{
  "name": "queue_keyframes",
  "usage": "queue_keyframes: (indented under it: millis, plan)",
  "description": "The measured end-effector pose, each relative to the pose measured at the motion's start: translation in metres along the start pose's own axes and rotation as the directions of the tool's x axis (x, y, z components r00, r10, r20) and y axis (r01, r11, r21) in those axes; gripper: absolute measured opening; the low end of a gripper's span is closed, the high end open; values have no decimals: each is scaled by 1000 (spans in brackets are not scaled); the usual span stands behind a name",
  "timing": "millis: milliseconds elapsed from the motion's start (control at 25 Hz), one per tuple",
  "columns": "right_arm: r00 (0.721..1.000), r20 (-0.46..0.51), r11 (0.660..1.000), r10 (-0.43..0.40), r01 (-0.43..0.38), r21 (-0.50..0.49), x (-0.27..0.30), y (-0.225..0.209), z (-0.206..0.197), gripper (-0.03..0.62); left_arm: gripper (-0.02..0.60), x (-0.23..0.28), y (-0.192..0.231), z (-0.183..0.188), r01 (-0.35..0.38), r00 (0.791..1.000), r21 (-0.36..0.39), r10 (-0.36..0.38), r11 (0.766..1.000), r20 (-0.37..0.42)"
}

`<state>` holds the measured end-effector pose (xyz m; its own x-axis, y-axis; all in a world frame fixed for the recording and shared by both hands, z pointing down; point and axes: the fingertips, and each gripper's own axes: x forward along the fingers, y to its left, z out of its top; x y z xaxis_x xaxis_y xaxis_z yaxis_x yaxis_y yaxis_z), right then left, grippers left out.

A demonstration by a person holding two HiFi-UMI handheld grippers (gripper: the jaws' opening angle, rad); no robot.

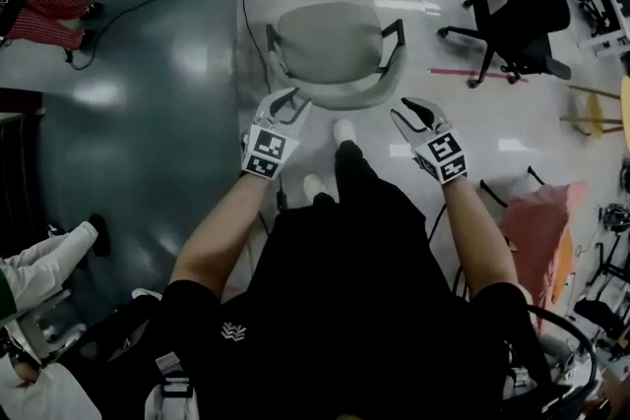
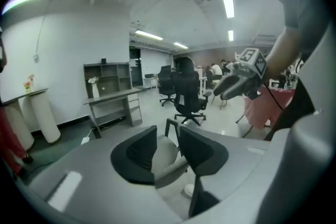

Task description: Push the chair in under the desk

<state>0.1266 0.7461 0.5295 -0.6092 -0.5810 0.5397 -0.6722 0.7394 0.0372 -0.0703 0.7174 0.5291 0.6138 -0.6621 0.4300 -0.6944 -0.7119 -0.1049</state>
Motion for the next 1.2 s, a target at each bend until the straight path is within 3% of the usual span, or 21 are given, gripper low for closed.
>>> queue_keyframes:
  millis: [160, 360, 440, 560, 640, 840, 960, 1080, 1200]
  plan:
    - [971, -180, 970, 158, -187, -155, 49, 9, -40, 234, 229, 43, -17, -44, 117, 979, 125, -93, 985, -180]
    - [905, -359, 914, 227, -325, -242, 93, 2, -83, 242, 247, 83, -37, -92, 286, 919, 207, -206, 936, -337]
    - [884, -400, 895, 242, -363, -261, 108, -4, -95, 242, 252, 98, -42, -107, 349, 891, 259, -233, 901, -390]
    - [843, -474, 849, 253, -429, -309, 124, -12, -116, 242, 253, 118, -54, -124, 448, 846, 359, -258, 819, -467]
    - [820, -515, 819, 248, -462, -342, 134, -14, -128, 242, 253, 129, -58, -135, 485, 820, 373, -262, 791, -509]
    - [783, -586, 730, 206, -522, -441, 155, -6, -153, 234, 240, 147, -54, -162, 504, 776, 364, -225, 784, -589]
    - [786, -584, 748, 205, -511, -425, 163, -13, -153, 181, 204, 159, -52, -169, 538, 742, 364, -222, 760, -633]
    - [778, -587, 759, 224, -517, -396, 168, -16, -150, 172, 192, 164, -46, -171, 569, 711, 348, -233, 745, -664]
    - [779, -584, 774, 231, -511, -375, 175, -16, -147, 172, 192, 164, -38, -174, 579, 671, 305, -229, 756, -705]
